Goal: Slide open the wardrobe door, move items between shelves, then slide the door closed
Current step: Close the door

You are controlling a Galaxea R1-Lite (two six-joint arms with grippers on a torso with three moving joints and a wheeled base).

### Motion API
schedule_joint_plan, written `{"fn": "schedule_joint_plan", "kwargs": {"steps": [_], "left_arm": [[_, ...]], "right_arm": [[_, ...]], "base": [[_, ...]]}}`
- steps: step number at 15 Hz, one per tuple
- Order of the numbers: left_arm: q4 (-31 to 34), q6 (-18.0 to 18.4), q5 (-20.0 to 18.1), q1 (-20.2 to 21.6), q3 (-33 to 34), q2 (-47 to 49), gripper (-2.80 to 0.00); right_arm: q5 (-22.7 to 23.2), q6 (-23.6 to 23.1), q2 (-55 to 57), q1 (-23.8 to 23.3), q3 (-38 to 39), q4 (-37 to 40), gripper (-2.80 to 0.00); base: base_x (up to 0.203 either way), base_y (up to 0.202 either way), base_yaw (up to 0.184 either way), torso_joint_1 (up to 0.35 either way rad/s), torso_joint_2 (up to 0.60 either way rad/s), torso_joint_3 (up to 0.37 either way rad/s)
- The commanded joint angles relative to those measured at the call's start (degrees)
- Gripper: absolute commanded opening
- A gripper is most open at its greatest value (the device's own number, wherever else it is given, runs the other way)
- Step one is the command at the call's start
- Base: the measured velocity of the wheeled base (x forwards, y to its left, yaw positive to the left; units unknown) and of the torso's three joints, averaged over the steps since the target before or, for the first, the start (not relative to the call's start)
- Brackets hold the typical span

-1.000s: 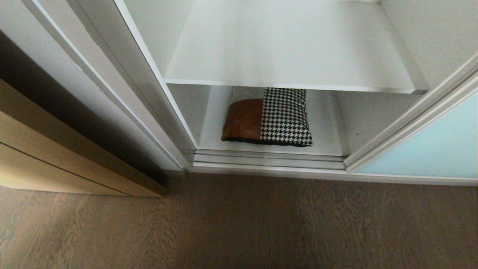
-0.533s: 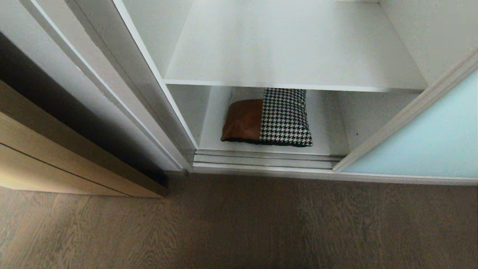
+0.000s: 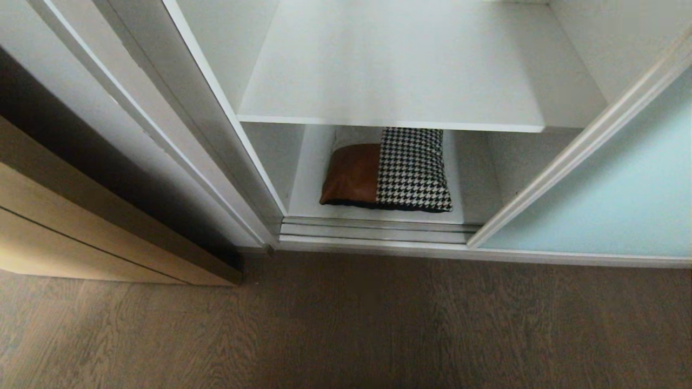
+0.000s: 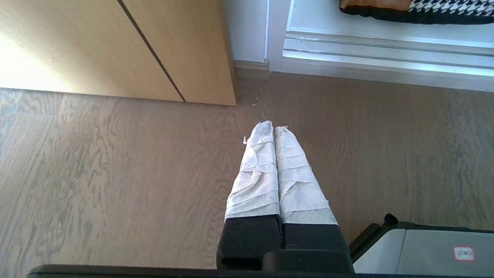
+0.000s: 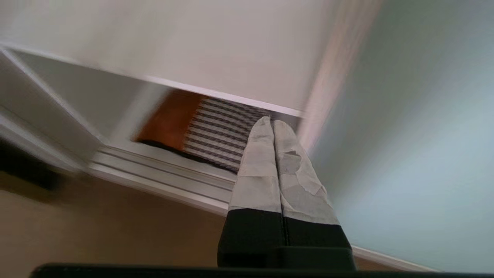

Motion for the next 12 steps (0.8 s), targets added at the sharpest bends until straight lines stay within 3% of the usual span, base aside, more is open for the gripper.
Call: {"fn": "schedule_joint_plan", "kwargs": {"steps": [1,6,12], "left_arm": [[0.0,0.0,0.0,0.0,0.0,0.1,-2.80],[0.0,-0.1,0.0,0.0,0.0,0.1,-2.80],[0.0,0.0,0.0,0.0,0.0,0.1,-2.80]], "right_arm": [[4.2,3.5,4.5,0.3,-2.5,-0.1,-2.80],[7.1,8.1,10.2,-0.9,-8.1,-0.8,-2.80],[9.3,8.1,8.3,-8.9,-6.6,-2.3,-2.80]], "base": [[0.000,0.000,0.000,0.000,0.00,0.000],[0.000,0.000,0.000,0.000,0.00,0.000],[0.000,0.000,0.000,0.000,0.00,0.000]]}}
